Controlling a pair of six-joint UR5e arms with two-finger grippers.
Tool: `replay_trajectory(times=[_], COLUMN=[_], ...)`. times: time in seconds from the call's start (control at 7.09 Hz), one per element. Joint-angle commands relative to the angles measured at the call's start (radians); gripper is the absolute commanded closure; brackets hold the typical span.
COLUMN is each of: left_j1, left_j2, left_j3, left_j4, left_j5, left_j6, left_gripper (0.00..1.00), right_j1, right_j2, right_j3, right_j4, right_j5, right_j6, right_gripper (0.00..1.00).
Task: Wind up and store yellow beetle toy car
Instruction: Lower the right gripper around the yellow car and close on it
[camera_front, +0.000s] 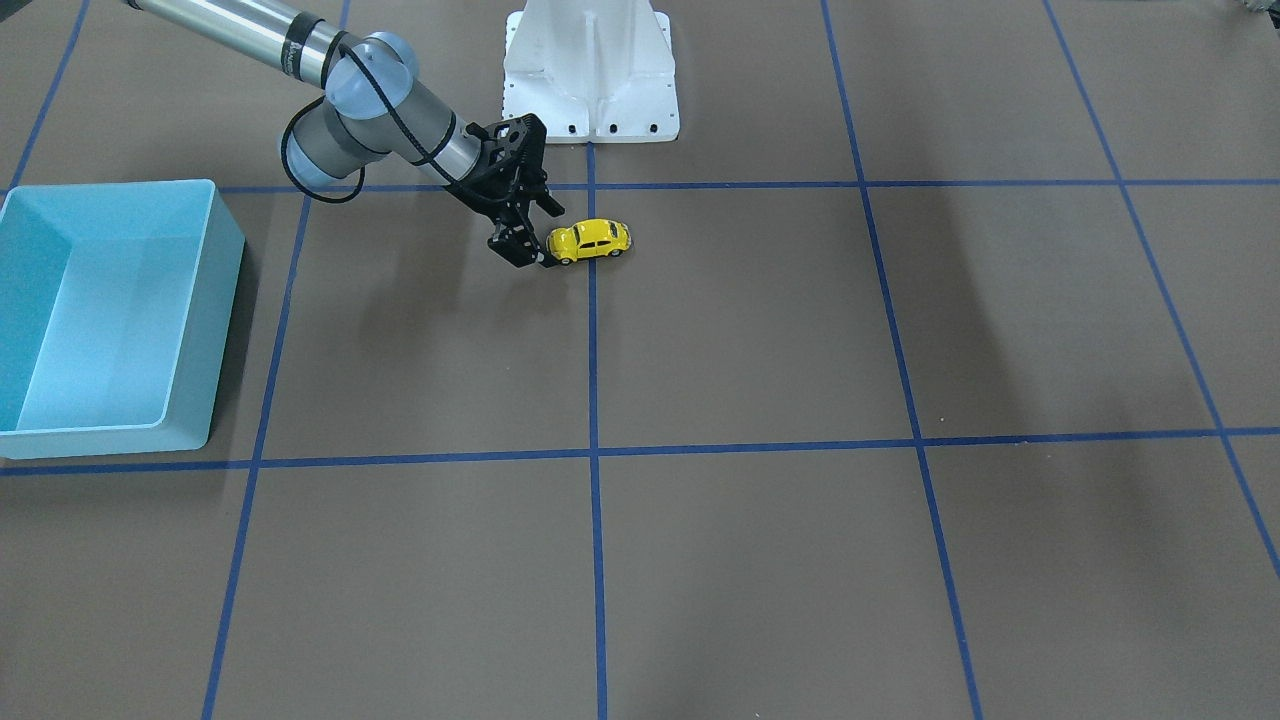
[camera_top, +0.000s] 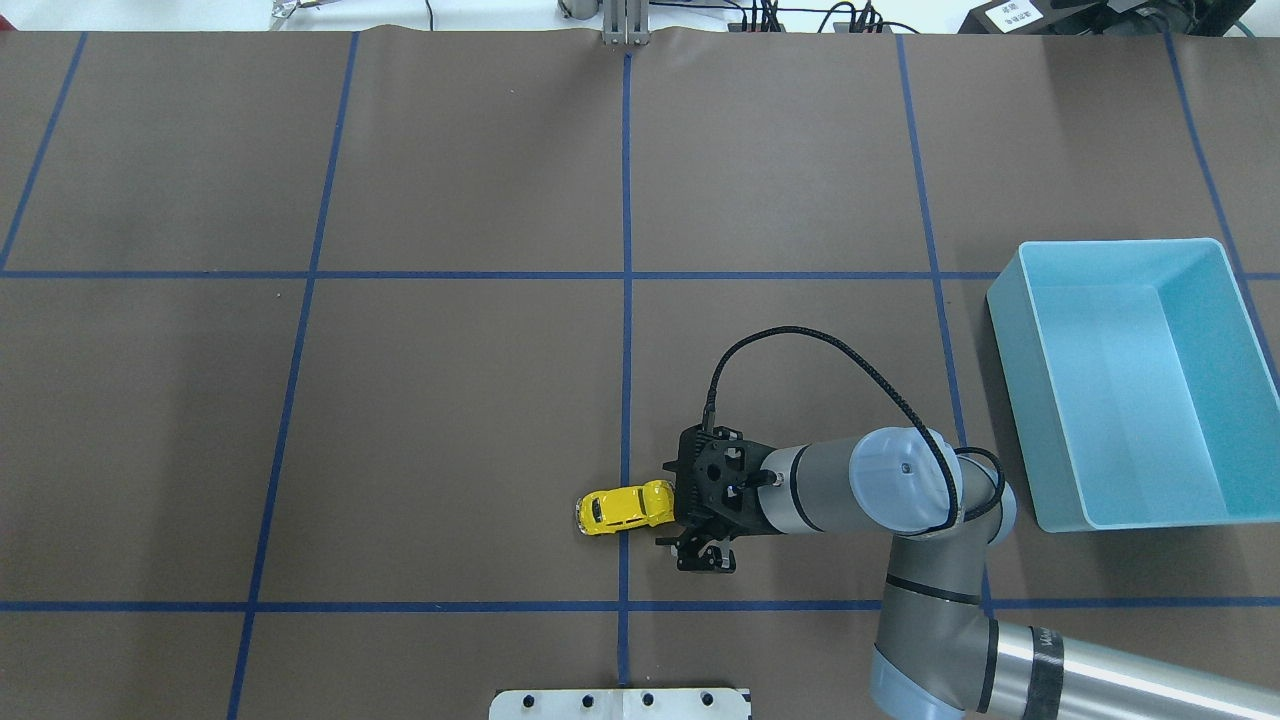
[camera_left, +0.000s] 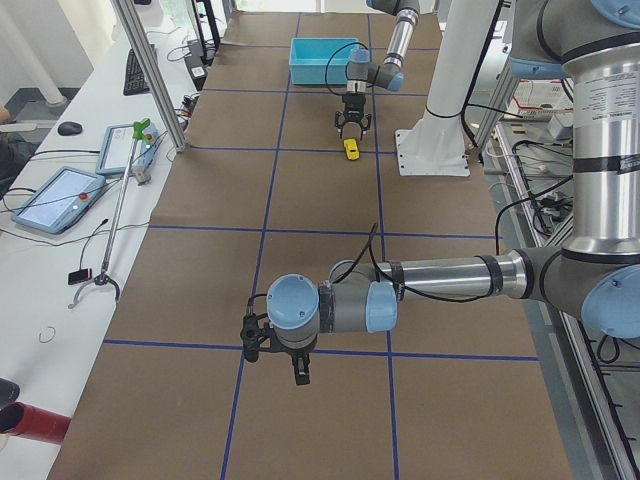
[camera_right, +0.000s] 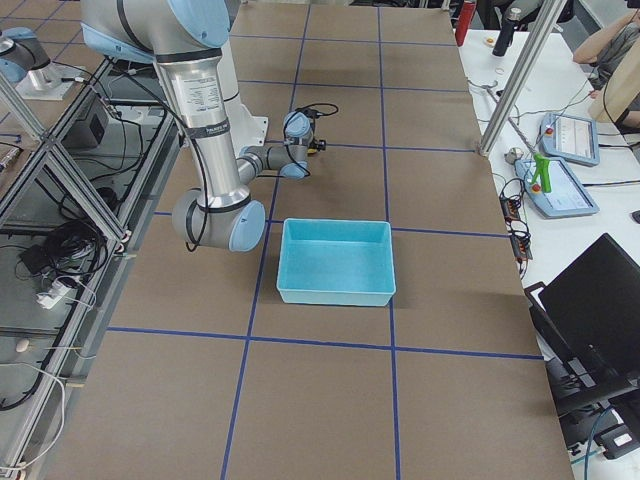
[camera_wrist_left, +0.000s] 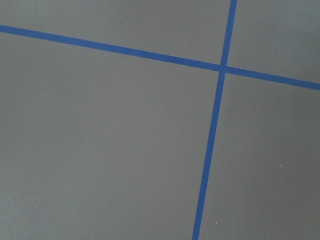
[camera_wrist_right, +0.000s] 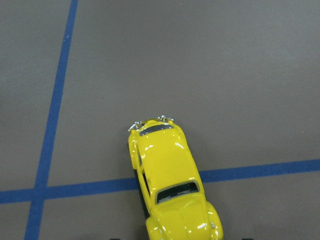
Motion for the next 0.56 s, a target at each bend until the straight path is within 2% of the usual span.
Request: replay_trajectory(times=[0.0, 0.14, 0.28, 0.42], left_j1=[-0.002, -0.002, -0.002, -0.002], left_j2=[0.0, 0.0, 0.0, 0.0], left_j3=[0.002, 0.002, 0.003, 0.005], left_j4=[0.0, 0.0, 0.0, 0.0], left_j5=[0.0, 0.0, 0.0, 0.0], left_j6=[0.0, 0.0, 0.0, 0.0], left_gripper=[0.0, 0.0, 0.0, 0.0], right_j1=[0.0, -0.002, 0.0, 0.011], right_j2=[0.036, 0.054, 0.056, 0.055], right_j3=[-0.036, -0.054, -0.057, -0.05], right_j4=[0.0, -0.002, 0.0, -0.003], right_j5=[0.002, 0.002, 0.001, -0.001], right_j6=[0.001, 0.003, 0.004, 0.015], right_gripper=[0.13, 0.14, 0.27, 0.55])
